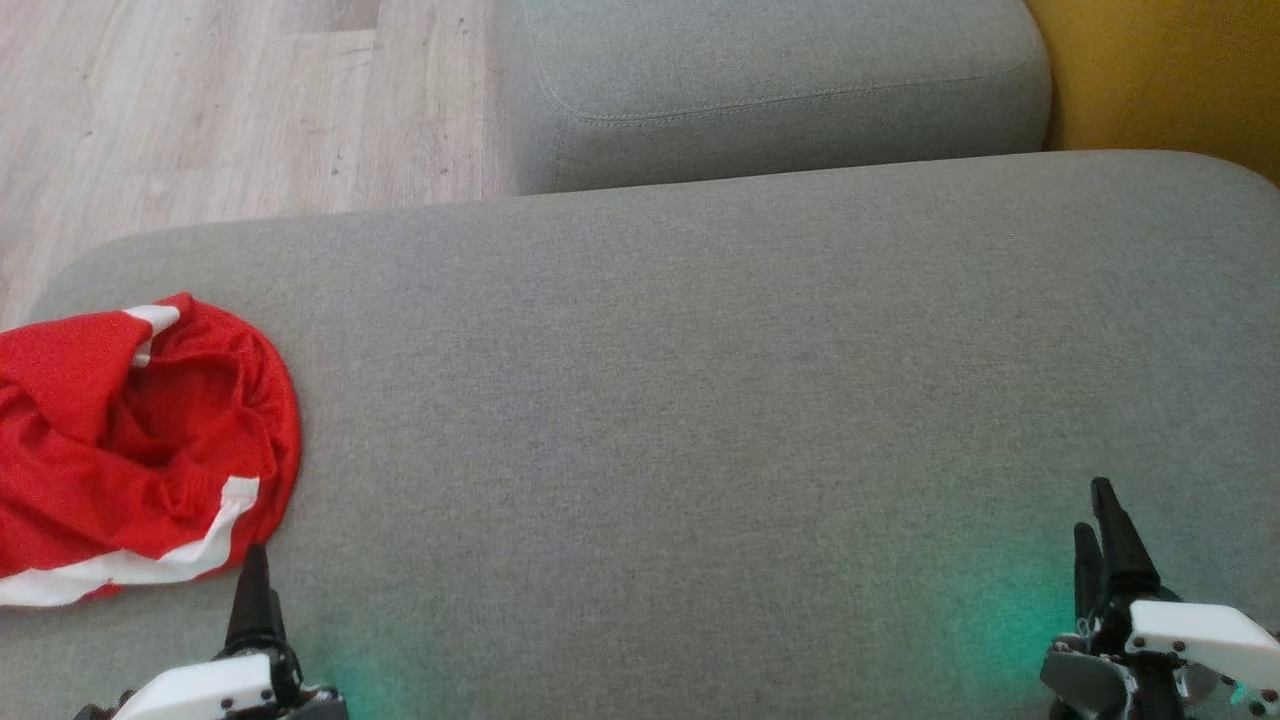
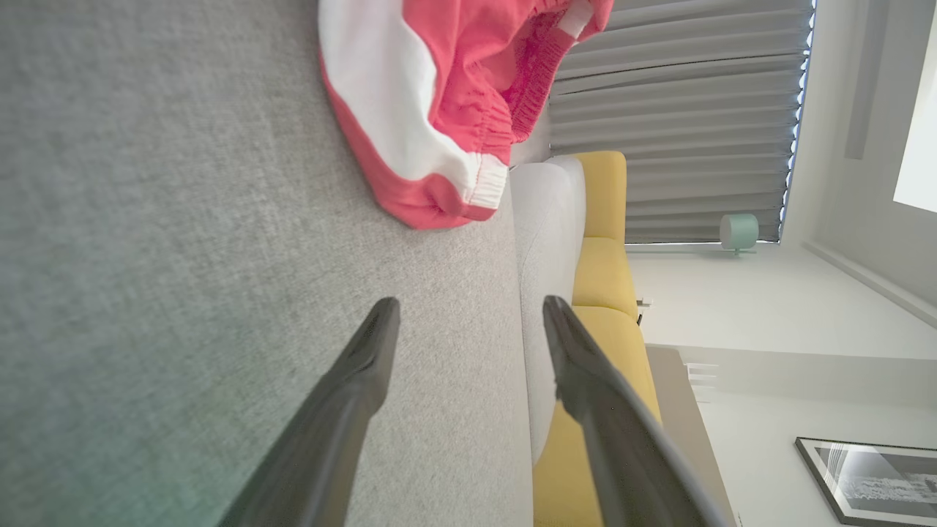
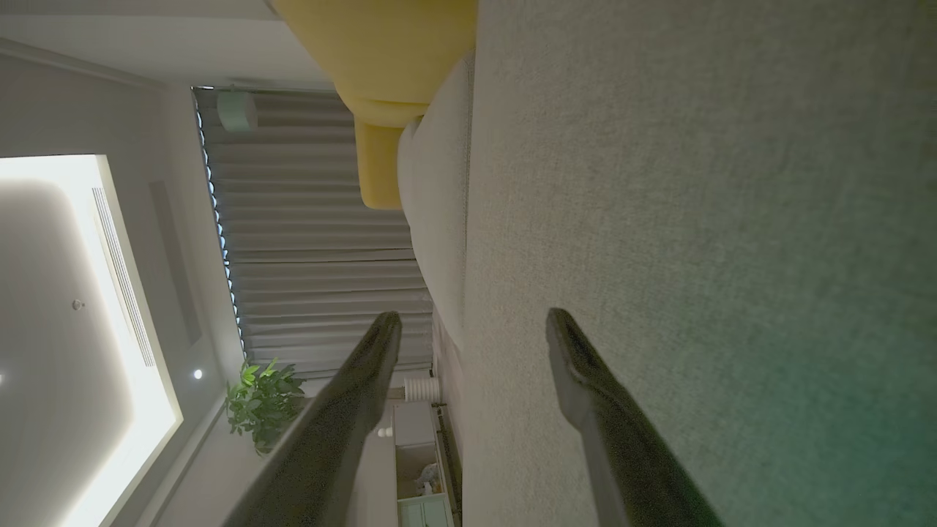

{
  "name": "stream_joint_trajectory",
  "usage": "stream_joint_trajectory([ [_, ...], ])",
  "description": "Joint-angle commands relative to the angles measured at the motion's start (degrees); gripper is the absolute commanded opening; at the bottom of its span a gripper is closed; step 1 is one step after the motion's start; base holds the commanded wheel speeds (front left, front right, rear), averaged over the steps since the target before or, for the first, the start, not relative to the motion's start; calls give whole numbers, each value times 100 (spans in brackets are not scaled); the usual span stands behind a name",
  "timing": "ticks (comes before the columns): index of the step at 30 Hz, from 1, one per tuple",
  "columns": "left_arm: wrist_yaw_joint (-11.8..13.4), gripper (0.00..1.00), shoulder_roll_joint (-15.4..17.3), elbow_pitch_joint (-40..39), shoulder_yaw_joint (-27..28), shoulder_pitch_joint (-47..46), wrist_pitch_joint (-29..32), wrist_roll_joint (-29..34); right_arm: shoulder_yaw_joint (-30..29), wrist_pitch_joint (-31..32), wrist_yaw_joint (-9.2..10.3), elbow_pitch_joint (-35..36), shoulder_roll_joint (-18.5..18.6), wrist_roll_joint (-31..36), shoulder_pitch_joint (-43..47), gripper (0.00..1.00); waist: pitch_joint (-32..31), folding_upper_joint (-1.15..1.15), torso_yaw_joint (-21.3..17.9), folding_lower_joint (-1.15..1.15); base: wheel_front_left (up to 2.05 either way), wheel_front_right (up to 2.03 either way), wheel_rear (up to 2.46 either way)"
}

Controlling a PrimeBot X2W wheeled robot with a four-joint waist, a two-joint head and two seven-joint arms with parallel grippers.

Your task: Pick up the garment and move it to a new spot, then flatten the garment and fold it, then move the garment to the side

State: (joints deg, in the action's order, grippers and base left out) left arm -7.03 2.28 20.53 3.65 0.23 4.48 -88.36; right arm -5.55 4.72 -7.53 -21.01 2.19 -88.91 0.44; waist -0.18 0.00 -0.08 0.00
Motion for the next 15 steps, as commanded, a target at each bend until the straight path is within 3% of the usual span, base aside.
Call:
stream_joint_trajectory([
  [1,-3,100,23,-197,0,-246,-60,175,61,-74,0,173,23,189,-286,100,-6,0,-1,0,0,0,0],
  [15,198,100,27,-507,-120,-215,-296,1415,262,-311,1,333,28,1432,-312,100,-54,0,19,0,0,0,0],
])
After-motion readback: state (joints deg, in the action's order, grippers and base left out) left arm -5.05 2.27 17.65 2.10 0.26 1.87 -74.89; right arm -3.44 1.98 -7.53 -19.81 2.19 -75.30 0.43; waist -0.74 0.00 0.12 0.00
